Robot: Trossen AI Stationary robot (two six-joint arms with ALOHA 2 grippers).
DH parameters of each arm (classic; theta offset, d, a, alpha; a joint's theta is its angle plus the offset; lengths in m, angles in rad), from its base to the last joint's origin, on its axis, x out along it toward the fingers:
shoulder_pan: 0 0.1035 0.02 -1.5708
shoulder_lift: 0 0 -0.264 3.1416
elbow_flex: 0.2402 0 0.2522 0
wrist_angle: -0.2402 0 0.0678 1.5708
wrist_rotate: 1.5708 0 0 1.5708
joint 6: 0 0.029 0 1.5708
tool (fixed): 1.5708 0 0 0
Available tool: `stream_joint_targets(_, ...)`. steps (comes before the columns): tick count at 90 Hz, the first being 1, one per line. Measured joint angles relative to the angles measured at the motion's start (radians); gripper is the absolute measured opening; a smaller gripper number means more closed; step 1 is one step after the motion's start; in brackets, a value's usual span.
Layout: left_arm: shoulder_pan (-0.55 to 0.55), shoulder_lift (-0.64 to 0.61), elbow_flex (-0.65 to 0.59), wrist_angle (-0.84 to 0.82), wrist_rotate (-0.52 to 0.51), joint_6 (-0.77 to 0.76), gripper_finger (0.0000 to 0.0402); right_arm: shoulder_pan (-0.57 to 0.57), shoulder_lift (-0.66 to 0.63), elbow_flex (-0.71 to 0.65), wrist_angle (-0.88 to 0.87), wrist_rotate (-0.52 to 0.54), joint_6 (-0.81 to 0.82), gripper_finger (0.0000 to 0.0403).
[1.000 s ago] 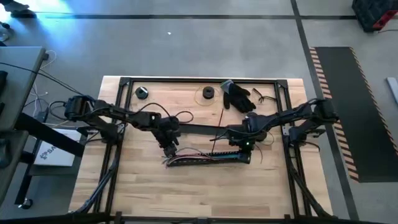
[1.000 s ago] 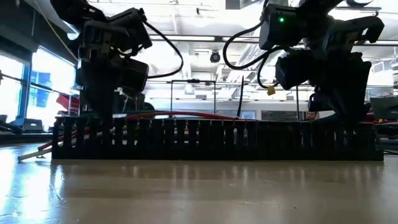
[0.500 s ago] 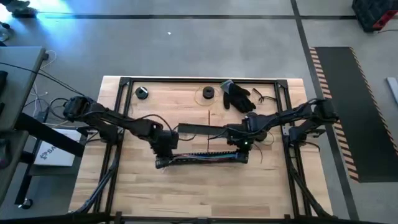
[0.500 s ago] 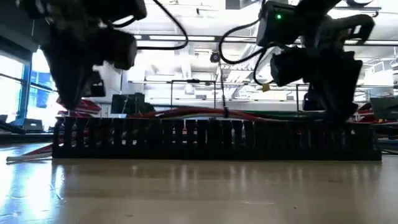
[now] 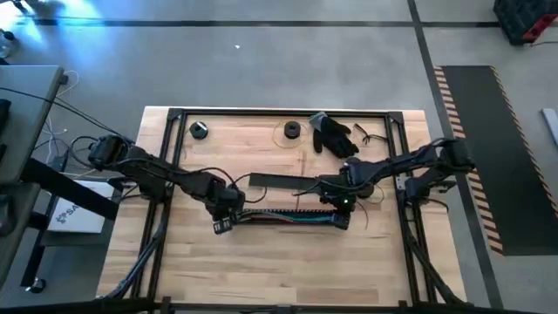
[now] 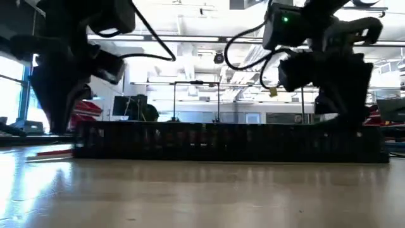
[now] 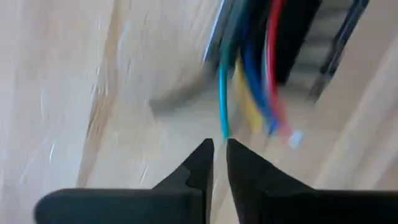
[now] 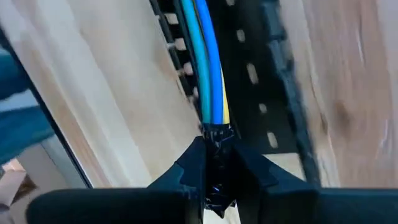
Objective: Ziptie cables
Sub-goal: Put the ziptied cables into the black cable duct
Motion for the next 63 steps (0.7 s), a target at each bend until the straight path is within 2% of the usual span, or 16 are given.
stream_joint_targets(9,0.000,0.001,-0.008,-0.055,0.010,-0.023,0.0083,-0.001,-0.003,0.000,-0.029,-0.003,0.015,0.0032)
stream_joint_targets(24,-0.013,-0.005,0.012,-0.048,0.048,-0.100,0.0112,0.000,-0.016,0.000,-0.026,-0.041,0.059,0.0032)
stream_joint_targets(43,-0.073,-0.011,0.108,-0.024,-0.036,-0.175,0.0109,-0.001,-0.076,0.000,-0.022,-0.037,0.114,0.0035)
stream_joint_targets(63,-0.121,-0.011,0.156,0.042,-0.126,-0.233,0.0103,-0.001,-0.115,0.002,-0.124,0.010,0.153,0.0070)
